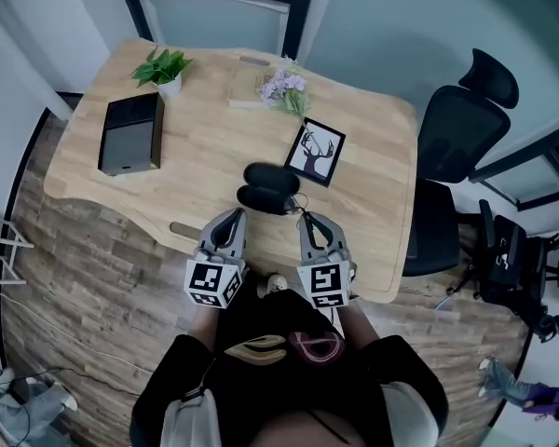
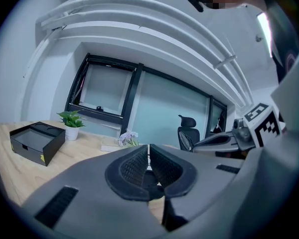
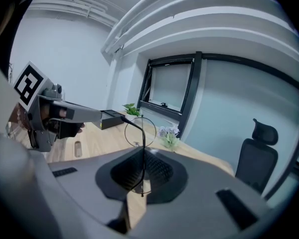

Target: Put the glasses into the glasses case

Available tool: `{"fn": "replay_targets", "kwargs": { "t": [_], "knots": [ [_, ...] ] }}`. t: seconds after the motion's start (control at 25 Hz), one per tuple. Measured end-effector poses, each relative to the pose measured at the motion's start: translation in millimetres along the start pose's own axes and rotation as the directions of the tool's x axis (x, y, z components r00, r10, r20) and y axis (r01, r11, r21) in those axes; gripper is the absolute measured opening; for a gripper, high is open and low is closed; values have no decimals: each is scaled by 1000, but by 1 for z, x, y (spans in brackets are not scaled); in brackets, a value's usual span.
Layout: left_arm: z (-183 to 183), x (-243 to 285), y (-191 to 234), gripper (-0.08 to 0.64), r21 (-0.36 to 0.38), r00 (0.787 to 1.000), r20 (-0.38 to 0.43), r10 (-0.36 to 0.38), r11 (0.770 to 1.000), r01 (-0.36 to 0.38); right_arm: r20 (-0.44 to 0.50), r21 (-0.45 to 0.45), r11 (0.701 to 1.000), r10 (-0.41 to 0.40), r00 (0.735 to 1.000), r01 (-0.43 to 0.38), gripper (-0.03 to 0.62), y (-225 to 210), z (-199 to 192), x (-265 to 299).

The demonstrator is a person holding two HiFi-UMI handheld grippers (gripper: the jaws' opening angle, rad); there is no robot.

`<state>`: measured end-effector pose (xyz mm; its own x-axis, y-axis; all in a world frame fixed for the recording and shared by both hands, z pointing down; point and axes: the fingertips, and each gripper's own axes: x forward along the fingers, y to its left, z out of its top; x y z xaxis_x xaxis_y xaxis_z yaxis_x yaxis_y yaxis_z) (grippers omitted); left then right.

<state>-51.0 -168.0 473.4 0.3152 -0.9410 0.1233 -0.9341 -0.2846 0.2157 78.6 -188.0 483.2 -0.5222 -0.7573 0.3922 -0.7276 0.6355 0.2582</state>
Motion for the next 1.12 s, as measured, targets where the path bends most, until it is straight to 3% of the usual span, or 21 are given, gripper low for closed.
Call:
{"fn": "replay_targets", "kwargs": {
  "t": [0.16,0.32,0.48,0.72,1.12],
  "knots": [
    [2,6,27,25,-17,1000,-22,-3,1000,2,-14,0,1000,-20,1000,20,18,6,12,20],
    [15,13,49,25,-43,999,21,-27,999,28,2,-2,999,-38,999,38,17,11,32,38],
    [14,19,66,25,-27,1000,3,-24,999,24,4,-52,997,-54,999,54,17,15,48,53],
    [15,25,91,25,-50,999,-1,-39,998,39,-42,-99,994,-49,998,45,17,22,50,75],
    [14,43,114,25,-25,996,-25,-85,996,84,-104,-168,985,-65,992,47,17,19,49,108]
  ]
}}
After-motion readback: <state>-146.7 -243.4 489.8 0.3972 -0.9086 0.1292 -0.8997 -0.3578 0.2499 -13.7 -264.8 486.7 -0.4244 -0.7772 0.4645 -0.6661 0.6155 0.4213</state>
